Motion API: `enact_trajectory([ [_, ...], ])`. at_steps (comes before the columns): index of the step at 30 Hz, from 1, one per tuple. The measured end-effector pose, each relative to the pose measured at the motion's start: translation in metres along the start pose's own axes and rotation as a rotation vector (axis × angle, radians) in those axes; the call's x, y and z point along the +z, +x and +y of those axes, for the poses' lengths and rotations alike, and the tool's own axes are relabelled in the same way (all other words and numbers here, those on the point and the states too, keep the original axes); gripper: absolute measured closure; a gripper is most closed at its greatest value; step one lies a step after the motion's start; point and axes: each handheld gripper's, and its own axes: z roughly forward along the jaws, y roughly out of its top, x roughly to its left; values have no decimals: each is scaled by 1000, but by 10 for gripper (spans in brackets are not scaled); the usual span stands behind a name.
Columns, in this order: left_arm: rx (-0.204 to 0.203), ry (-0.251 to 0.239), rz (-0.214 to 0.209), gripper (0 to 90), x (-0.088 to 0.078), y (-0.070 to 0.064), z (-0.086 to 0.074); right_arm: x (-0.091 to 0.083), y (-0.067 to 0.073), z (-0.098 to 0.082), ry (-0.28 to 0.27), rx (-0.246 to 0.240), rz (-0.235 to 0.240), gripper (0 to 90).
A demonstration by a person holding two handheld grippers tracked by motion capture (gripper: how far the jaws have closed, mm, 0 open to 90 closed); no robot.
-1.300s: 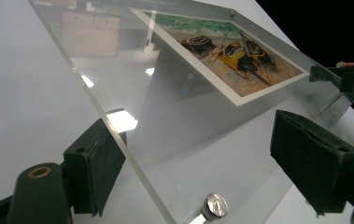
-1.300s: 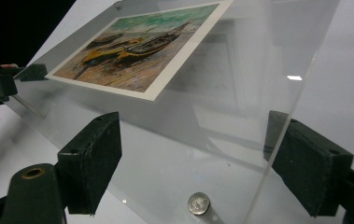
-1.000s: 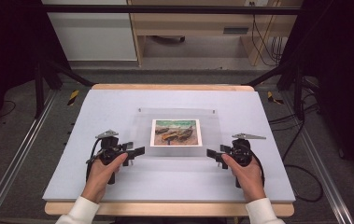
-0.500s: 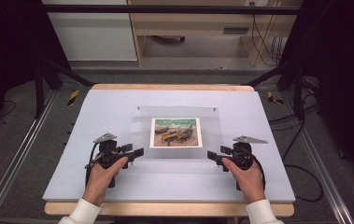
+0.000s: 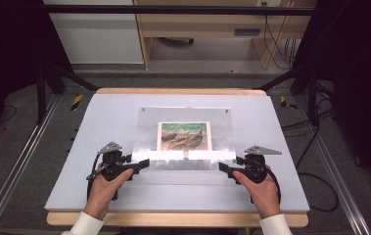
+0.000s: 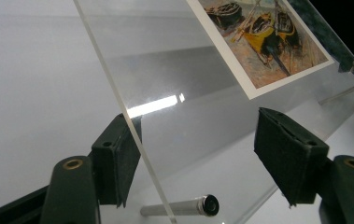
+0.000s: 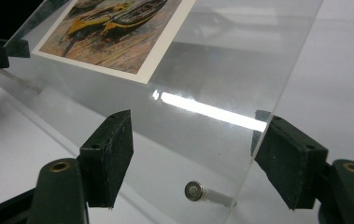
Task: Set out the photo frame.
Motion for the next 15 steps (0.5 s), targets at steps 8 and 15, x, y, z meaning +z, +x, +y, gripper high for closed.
enact_trajectory([
  [8, 33, -1, 24, 337, -5, -7, -4, -6, 6, -4, 0, -31, -23, 339],
  [15, 44, 4, 27, 367, -11, -10, -7, -12, 9, -8, 2, -54, -31, 376],
])
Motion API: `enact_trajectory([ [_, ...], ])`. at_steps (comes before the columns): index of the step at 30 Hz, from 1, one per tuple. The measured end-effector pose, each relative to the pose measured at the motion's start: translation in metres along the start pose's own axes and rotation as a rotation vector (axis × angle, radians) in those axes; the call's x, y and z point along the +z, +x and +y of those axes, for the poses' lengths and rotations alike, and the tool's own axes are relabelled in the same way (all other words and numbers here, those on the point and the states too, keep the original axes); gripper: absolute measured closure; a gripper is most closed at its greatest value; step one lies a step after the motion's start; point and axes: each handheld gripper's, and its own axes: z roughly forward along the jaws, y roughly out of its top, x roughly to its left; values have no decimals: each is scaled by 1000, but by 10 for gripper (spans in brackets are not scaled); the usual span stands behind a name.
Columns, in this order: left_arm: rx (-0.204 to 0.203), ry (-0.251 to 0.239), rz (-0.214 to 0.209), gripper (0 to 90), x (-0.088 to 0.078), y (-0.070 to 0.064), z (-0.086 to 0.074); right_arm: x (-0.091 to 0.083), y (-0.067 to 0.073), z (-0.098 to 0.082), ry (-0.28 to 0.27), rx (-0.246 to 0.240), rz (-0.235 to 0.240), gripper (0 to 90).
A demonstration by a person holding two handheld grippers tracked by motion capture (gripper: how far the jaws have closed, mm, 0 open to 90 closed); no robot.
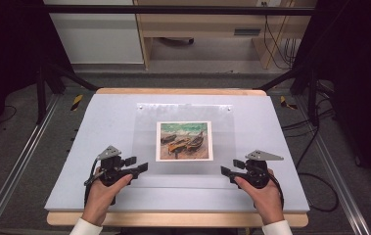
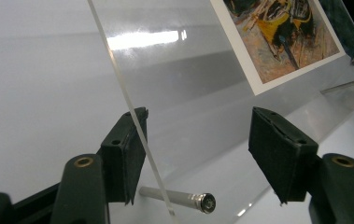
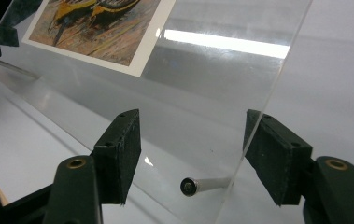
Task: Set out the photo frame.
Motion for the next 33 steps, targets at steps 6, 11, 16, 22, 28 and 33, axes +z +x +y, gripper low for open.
enact_trajectory([
  [6, 24, 3, 9, 384, -3, -2, -2, -3, 4, -2, 9, -22, -15, 393],
  [11, 25, -1, 6, 398, -5, -3, -4, -6, 6, -4, 12, -29, -24, 410],
  [16, 27, 1, 5, 424, -8, -3, -5, -8, 8, -6, 14, -38, -32, 430],
  [22, 33, 0, 14, 444, -11, -6, -8, -11, 9, -10, 18, -44, -37, 461],
  [28, 32, -2, 17, 464, -13, -8, -11, -14, 11, -13, 22, -46, -44, 488],
  [33, 36, -1, 23, 478, -15, -10, -13, -16, 12, -15, 22, -58, -50, 503],
])
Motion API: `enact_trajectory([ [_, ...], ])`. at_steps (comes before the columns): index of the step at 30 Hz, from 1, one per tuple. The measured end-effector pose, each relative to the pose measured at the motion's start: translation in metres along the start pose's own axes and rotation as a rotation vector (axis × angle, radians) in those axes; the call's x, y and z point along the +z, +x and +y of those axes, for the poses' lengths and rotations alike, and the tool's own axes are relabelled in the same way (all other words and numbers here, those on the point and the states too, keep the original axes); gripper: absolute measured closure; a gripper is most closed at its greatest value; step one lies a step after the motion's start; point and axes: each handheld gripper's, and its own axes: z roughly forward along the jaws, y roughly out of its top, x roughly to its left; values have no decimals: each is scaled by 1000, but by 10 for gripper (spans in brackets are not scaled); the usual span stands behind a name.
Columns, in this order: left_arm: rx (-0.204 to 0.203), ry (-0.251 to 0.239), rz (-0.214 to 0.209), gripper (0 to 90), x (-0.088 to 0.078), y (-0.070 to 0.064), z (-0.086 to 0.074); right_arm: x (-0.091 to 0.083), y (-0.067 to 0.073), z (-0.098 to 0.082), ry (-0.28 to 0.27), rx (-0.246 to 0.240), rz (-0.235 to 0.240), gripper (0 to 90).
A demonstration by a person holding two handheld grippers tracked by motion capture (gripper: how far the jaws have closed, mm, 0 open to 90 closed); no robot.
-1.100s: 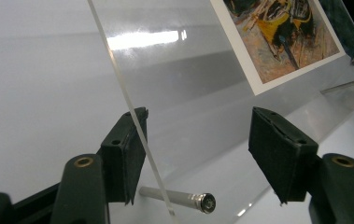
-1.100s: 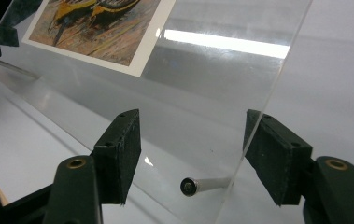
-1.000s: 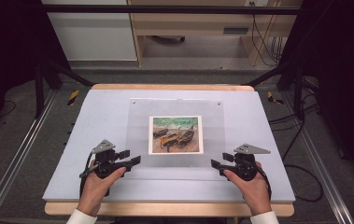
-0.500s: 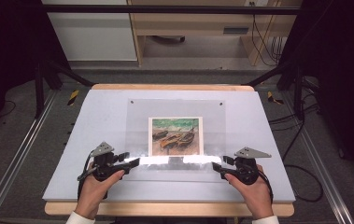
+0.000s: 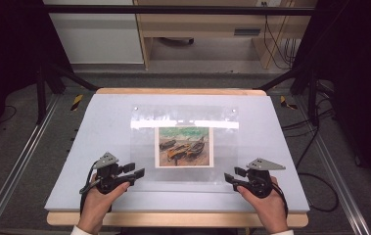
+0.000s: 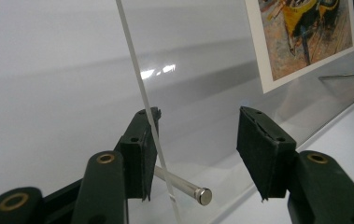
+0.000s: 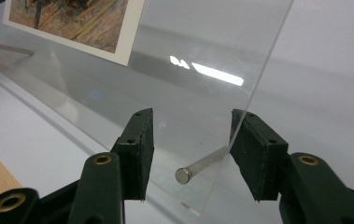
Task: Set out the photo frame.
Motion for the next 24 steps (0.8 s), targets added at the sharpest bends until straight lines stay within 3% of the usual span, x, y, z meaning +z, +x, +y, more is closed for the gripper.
enact_trajectory([
  [24, 12, 10, 10, 509, -4, -3, -4, -4, 1, -5, 5, -11, -1, 548],
])
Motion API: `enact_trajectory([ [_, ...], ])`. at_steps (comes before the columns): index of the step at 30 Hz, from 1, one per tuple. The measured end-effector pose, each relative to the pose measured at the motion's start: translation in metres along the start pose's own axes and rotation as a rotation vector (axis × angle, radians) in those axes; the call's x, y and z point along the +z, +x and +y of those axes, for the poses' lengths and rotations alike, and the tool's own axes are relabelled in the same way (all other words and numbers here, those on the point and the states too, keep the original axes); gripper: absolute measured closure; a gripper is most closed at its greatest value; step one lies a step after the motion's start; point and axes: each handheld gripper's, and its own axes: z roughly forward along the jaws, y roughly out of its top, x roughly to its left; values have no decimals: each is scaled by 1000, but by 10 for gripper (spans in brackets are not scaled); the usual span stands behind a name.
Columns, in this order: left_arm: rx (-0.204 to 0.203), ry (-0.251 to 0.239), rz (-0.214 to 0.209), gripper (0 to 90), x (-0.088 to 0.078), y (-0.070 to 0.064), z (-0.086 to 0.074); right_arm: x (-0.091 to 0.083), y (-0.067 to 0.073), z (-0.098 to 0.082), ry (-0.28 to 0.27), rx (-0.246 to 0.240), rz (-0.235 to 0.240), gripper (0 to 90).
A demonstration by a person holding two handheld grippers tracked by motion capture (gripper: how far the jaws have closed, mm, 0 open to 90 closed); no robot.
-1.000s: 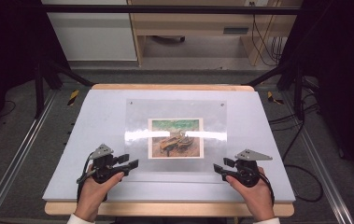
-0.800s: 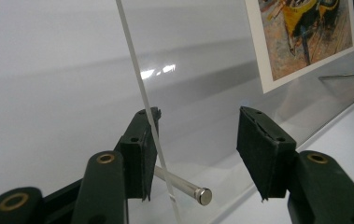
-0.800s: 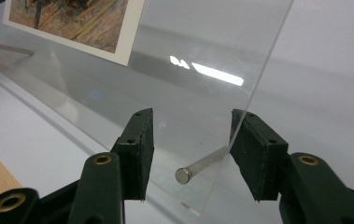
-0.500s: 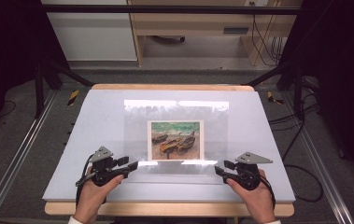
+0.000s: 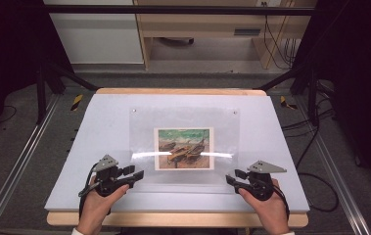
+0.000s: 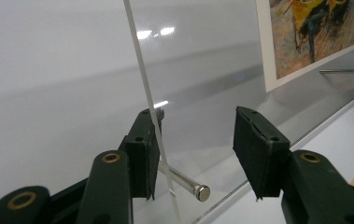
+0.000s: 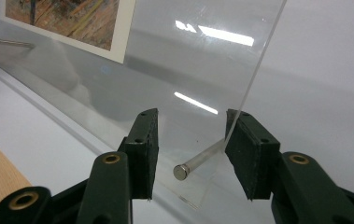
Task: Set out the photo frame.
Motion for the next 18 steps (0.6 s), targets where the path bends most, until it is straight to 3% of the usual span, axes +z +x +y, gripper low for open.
enact_trajectory([
  [15, 31, 11, 13, 528, -3, -2, -3, -2, 3, -4, 4, -25, -17, 576],
  [16, -13, 25, -14, 531, -3, -5, -4, -3, 4, -4, 9, -20, -17, 580],
  [18, -11, 28, -12, 536, -4, -6, -5, -3, 4, -5, 9, -21, -21, 587],
])
